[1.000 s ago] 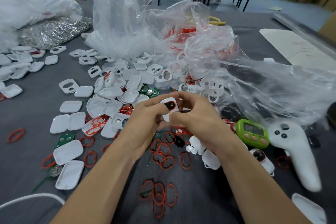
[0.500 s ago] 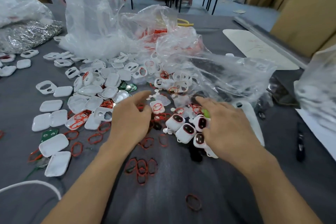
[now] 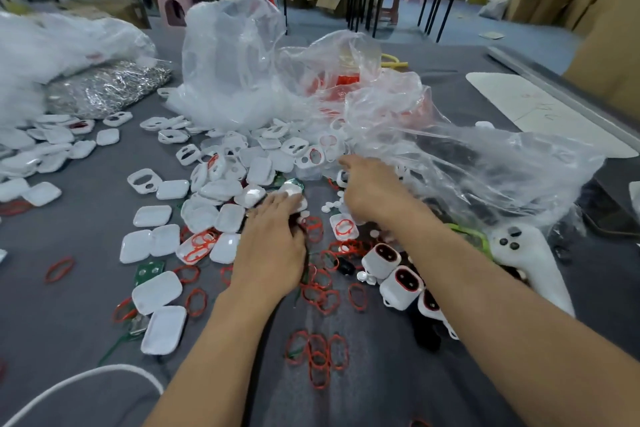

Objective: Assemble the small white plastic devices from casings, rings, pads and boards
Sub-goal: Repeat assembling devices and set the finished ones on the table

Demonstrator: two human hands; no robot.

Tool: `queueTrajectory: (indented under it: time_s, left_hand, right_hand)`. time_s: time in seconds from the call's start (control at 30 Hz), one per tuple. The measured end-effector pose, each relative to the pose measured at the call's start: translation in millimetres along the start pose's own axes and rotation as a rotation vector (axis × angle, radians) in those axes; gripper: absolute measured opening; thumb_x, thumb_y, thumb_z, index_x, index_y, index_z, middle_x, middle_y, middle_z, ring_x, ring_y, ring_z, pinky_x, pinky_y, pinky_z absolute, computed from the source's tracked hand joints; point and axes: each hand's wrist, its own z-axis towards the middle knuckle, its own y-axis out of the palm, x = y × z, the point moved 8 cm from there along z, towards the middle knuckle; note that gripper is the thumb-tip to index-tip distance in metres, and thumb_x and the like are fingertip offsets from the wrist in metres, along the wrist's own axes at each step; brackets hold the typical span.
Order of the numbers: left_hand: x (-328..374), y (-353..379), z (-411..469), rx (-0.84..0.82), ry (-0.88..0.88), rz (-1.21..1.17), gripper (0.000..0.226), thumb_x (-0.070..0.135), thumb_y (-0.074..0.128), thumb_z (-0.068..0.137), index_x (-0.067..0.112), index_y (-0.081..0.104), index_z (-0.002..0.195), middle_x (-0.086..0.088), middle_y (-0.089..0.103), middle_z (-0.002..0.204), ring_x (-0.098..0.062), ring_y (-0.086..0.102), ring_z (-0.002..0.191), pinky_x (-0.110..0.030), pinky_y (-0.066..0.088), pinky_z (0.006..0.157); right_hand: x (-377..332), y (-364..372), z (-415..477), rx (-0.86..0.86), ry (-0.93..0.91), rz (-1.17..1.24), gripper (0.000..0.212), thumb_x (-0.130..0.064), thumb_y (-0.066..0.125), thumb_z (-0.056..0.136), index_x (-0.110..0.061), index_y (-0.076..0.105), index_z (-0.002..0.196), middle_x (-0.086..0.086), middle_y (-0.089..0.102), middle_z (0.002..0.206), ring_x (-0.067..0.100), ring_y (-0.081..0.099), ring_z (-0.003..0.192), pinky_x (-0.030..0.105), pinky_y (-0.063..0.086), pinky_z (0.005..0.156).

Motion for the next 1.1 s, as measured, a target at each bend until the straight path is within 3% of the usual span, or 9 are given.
queueTrajectory:
  time_s: [0.1,0.27,0.43,0.57,0.63,0.73,0.83,0.97,1.1]
  left_hand:
    - [-2,-4,9,0.027,-0.004,-0.118,0.053,0.001,0.057,0.092,0.027,0.063,0.138,0.007,0.063,0.138,-0.015,0.056,0.125,-0.013,0.032,0.096]
    - [-13,-11,20,0.136,-0.104,-0.186,0.04,0.004,0.067,0.089,0.029,0.077,0.118,0.008,0.077,0.11,-0.018,0.064,0.114,-0.028,0.048,0.099]
    - [-27,-32,18,0.333,-0.284,-0.39,0.013,0.033,0.083,0.081,0.041,0.081,0.091,0.031,0.072,0.079,0.013,0.065,0.081,-0.012,0.048,0.074]
    - [-38,-42,11,0.452,-0.423,-0.494,0.013,0.037,0.079,0.083,0.04,0.08,0.095,0.028,0.074,0.082,0.009,0.068,0.078,-0.021,0.053,0.074]
    - [-30,-46,10,0.444,-0.374,-0.311,0.017,0.03,0.072,0.09,0.042,0.08,0.1,0.019,0.078,0.09,-0.004,0.07,0.087,-0.022,0.048,0.078]
    - [-2,-40,12,0.337,-0.151,-0.02,0.036,0.021,0.07,0.089,0.037,0.074,0.121,0.014,0.069,0.131,-0.012,0.057,0.128,-0.019,0.034,0.103]
    - [18,-27,8,0.193,-0.057,-0.238,0.062,0.036,0.07,0.079,0.054,0.056,0.137,0.027,0.06,0.138,0.01,0.055,0.121,-0.003,0.035,0.101]
    - [37,-9,4,0.068,-0.015,-0.439,0.065,0.039,0.073,0.083,0.074,0.045,0.13,0.044,0.046,0.142,0.016,0.053,0.123,-0.007,0.047,0.093]
    - [22,-4,10,0.09,-0.091,-0.612,0.064,0.011,0.077,0.08,0.054,0.065,0.124,0.03,0.073,0.105,0.003,0.072,0.09,-0.015,0.057,0.074]
  right_hand:
    - [-12,4,28,0.003,-0.029,-0.023,0.053,-0.006,0.059,0.087,-0.019,0.057,0.138,0.011,0.064,0.135,0.034,0.059,0.122,0.039,0.05,0.1]
    - [-32,11,41,-0.011,-0.099,-0.117,0.042,-0.005,0.06,0.086,-0.021,0.066,0.124,0.011,0.071,0.116,0.034,0.066,0.106,0.037,0.052,0.083]
    - [-29,-4,16,0.122,-0.113,-0.079,0.051,0.004,0.057,0.084,-0.028,0.068,0.123,0.011,0.072,0.115,0.036,0.066,0.107,0.039,0.05,0.079]
    - [-8,-14,-16,0.211,-0.053,0.435,0.058,0.01,0.048,0.088,-0.029,0.073,0.123,-0.004,0.074,0.124,0.015,0.068,0.114,0.033,0.055,0.098]
    - [1,-7,-28,0.168,0.001,0.868,0.056,0.014,0.047,0.09,-0.03,0.078,0.107,-0.017,0.077,0.11,-0.002,0.068,0.107,0.022,0.054,0.091]
    - [2,6,-37,0.051,0.049,1.315,0.048,0.017,0.051,0.093,-0.022,0.077,0.101,-0.009,0.08,0.102,0.003,0.072,0.095,0.016,0.054,0.074]
    - [2,17,-40,-0.072,0.117,1.651,0.036,0.015,0.053,0.094,-0.008,0.073,0.113,0.006,0.078,0.104,0.015,0.073,0.089,0.023,0.059,0.073]
    - [-1,26,-45,-0.18,0.123,1.69,0.042,0.018,0.049,0.095,-0.009,0.066,0.122,0.007,0.078,0.1,0.016,0.074,0.085,0.024,0.06,0.068]
    - [1,20,-45,-0.097,0.055,1.442,0.047,0.016,0.061,0.089,-0.016,0.066,0.124,0.003,0.08,0.097,0.018,0.078,0.089,0.026,0.061,0.073]
